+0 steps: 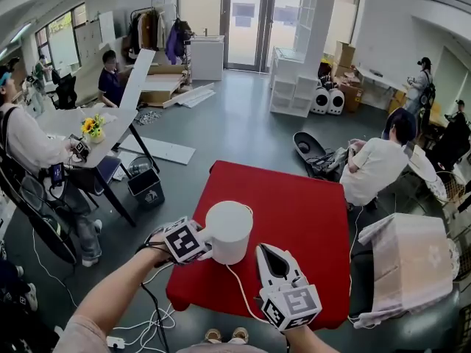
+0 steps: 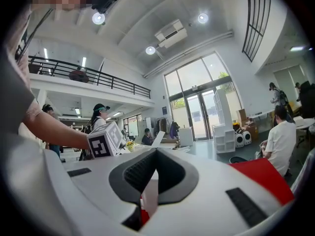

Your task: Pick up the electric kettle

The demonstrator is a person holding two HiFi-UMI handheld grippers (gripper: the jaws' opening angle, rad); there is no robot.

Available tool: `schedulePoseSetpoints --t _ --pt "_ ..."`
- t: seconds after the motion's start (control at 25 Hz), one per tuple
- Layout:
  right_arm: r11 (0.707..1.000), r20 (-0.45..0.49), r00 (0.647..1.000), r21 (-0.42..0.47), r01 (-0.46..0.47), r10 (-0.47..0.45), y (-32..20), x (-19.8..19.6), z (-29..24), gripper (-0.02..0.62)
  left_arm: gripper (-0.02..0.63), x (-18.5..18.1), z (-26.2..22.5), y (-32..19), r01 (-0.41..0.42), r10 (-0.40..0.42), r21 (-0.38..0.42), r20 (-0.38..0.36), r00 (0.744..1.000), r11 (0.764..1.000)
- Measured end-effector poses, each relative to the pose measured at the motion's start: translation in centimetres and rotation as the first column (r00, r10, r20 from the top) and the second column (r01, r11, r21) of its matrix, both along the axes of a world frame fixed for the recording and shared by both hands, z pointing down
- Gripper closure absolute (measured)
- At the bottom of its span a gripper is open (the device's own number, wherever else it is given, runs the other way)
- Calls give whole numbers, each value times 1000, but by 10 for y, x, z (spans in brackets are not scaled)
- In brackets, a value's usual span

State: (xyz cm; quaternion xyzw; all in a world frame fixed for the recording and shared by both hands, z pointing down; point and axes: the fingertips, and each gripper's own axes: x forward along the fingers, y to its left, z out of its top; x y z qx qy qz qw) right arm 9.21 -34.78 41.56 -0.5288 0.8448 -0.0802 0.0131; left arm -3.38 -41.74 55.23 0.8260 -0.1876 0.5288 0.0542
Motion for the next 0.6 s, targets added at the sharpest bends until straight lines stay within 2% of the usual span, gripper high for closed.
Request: schedulePoseSetpoints --t 0.2,0.28,0.44,0.6 --pt "1000 5 1000 -10 -13 13 -8 8 4 575 364 3 26 0 -12 14 -52 39 999 999" --pt "1000 6 1000 -15 -15 15 -11 11 6 575 401 5 32 0 -12 15 -62 42 999 998" --pt "1000 9 1000 -26 -14 14 -16 12 12 575 416 6 33 1 -9 13 -70 66 998 998" --pt "1000 14 1000 -31 1 0 -18 6 14 575 465 4 34 -4 48 -44 -66 58 997 997"
